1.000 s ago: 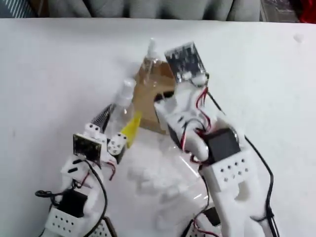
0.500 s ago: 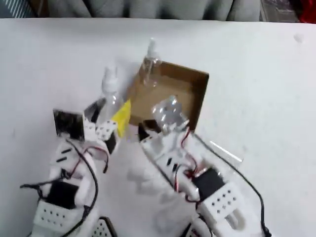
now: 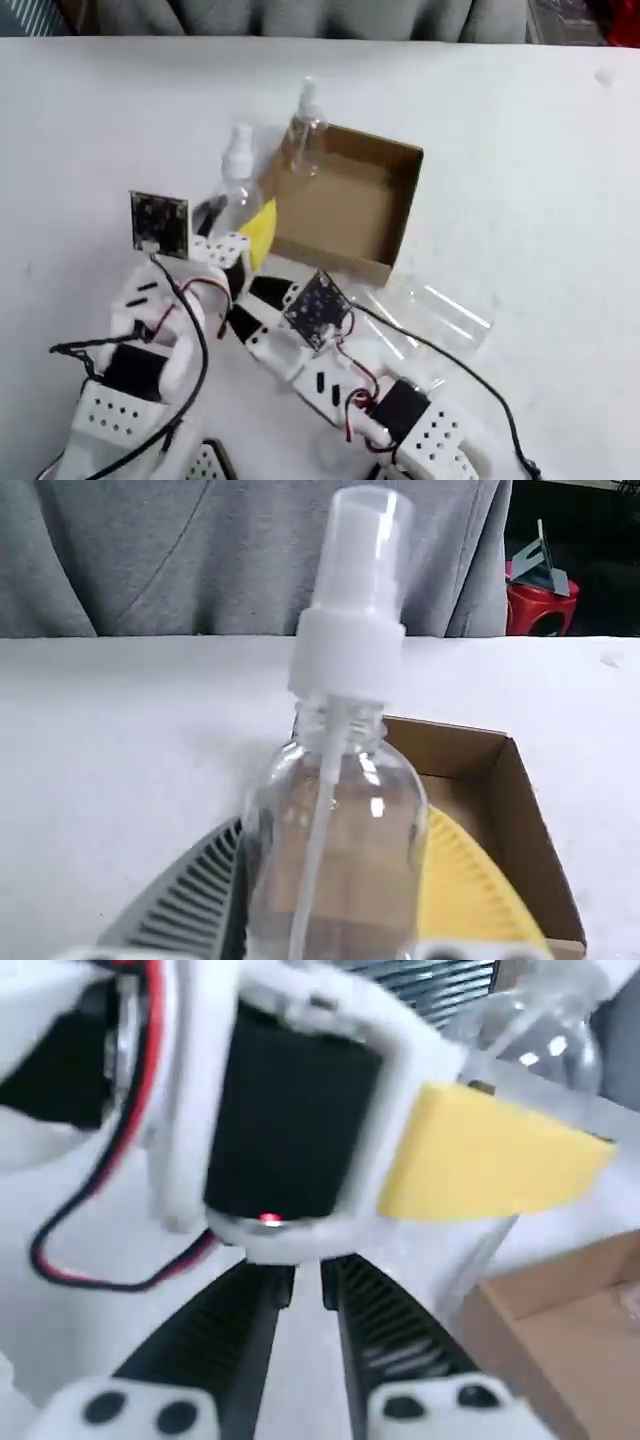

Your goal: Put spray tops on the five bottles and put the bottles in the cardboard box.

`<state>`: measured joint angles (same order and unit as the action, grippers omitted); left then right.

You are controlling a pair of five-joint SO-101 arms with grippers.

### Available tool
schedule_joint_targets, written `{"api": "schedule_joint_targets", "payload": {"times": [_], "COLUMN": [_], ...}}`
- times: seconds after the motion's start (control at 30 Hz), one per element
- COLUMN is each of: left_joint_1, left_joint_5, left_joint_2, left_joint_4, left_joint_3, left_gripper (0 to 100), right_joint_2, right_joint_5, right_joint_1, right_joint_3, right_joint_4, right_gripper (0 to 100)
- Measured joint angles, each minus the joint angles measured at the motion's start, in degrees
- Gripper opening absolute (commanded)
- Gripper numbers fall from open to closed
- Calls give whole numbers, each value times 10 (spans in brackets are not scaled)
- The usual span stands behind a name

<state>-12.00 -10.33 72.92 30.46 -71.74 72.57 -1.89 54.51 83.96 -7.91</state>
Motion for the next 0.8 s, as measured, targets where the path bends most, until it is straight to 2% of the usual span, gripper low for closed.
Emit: {"api": "schedule_joint_targets", "payload": {"times": [0.4, 0.8], "left_joint_1": [2, 3], "left_joint_5": [40, 44], "left_joint_2": [154, 178], "left_joint_4": [139, 162], "left_joint_3": [0, 0], "left_gripper": [20, 20], "right_joint_2": [4, 8], "right_joint_5": [0, 0], "right_joint_1": [4, -19], "right_joint_3": [7, 7], "right_joint_4": [8, 8], "right_gripper": [15, 15]}}
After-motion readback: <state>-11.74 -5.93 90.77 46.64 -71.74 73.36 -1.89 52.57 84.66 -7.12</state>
